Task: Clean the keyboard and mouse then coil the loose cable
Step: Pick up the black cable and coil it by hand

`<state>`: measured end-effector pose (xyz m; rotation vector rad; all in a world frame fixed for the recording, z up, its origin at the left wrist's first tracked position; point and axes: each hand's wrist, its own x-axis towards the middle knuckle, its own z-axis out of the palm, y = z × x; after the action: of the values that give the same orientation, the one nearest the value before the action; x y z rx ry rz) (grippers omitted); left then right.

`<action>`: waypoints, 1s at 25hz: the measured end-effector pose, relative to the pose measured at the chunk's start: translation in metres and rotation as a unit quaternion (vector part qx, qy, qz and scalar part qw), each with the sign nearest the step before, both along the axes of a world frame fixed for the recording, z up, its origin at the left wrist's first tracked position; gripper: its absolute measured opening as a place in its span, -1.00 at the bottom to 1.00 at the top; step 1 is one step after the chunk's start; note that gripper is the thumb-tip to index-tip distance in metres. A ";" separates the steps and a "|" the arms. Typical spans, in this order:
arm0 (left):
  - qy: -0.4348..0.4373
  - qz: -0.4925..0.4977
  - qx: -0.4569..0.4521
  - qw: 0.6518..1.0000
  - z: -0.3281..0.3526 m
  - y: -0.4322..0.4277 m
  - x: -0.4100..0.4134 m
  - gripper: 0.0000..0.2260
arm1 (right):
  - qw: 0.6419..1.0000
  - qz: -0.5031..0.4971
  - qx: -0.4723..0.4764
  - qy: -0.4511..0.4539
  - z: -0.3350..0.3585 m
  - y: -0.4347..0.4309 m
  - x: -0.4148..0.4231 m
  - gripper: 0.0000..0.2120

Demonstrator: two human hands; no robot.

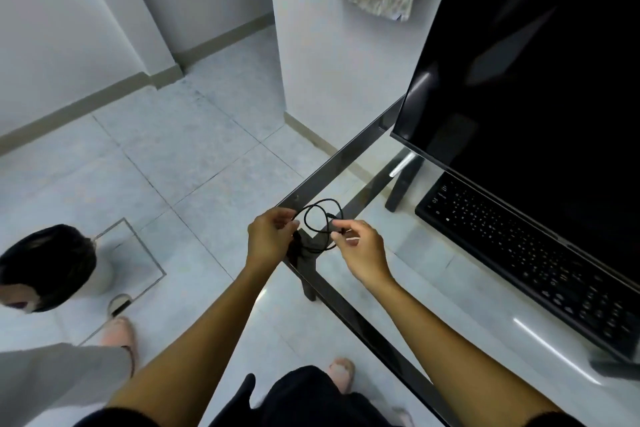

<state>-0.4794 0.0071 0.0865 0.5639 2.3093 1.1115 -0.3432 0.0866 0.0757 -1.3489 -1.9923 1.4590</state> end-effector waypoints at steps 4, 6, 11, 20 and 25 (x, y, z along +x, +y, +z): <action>-0.023 -0.061 0.087 0.994 0.034 0.017 0.017 -0.87 | 0.994 -0.087 0.033 0.062 0.031 0.013 0.028 -0.92; -0.042 -0.103 0.134 0.985 0.057 0.031 0.034 -0.92 | 0.990 -0.109 0.052 0.074 0.046 0.020 0.048 -0.92; -0.014 -0.209 0.197 0.958 0.103 0.069 0.075 -0.96 | 0.960 -0.205 0.179 0.060 0.088 0.029 0.090 -0.87; -0.252 -0.395 0.254 0.846 0.169 0.128 0.140 -0.85 | 0.957 -0.172 0.112 0.203 0.182 0.057 0.158 -0.82; -0.328 -0.488 0.201 0.784 0.185 0.143 0.147 -0.75 | 0.920 -0.268 0.087 0.273 0.235 0.077 0.212 -0.78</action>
<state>-0.3325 0.1505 0.2711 1.1295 0.9108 0.9949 -0.1312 0.1638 0.3104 -1.1232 -1.2372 1.1873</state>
